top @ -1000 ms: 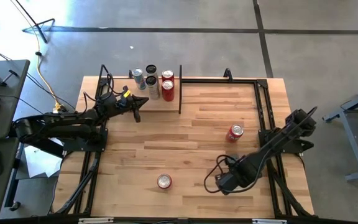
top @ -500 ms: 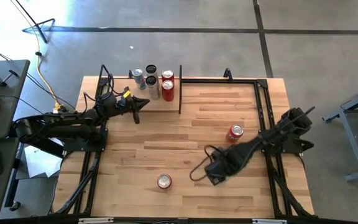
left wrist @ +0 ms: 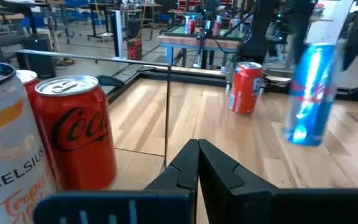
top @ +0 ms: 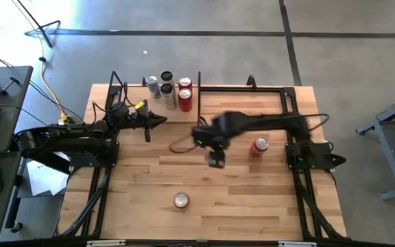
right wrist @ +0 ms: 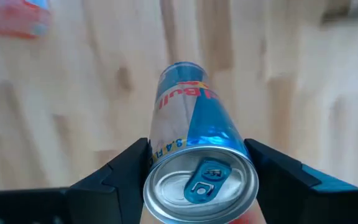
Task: Place canned beverage on shelf
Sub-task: Put the blue soda can aligned with the other blue soda can on the shelf
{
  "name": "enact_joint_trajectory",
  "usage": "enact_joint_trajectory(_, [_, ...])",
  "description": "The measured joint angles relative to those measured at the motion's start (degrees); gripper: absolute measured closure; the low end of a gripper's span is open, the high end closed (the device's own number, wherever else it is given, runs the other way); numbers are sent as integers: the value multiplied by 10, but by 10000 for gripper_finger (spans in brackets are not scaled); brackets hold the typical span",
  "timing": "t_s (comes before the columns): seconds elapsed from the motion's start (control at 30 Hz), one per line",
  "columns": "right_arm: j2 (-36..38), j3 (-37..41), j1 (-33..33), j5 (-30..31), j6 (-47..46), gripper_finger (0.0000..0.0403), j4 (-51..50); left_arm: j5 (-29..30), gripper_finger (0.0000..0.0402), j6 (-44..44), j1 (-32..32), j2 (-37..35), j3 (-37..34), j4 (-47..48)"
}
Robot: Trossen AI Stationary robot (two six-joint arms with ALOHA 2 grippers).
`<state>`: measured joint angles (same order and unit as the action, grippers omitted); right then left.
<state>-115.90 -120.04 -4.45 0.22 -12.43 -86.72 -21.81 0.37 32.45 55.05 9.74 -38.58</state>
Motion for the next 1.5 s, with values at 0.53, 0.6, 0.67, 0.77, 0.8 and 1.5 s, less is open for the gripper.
enact_joint_trajectory(0.53, [-136,-98,20,88,433,180,28,-2,402,-6,0,0,0,57])
enact_joint_trajectory(0.6, [-136,-91,16,85,433,180,26,-2,402,-8,0,0,0,57])
enact_joint_trajectory(0.67, [-137,-88,13,82,427,180,21,-4,402,-8,0,0,0,57])
enact_joint_trajectory(0.77, [-137,-84,8,74,424,180,21,-6,402,-12,0,0,0,55])
enact_joint_trajectory(0.8, [-137,-84,6,73,423,180,21,-6,402,-12,0,0,0,55])
enact_joint_trajectory(1.5, [-139,-121,-11,123,357,102,40,-19,402,-17,0,0,0,57])
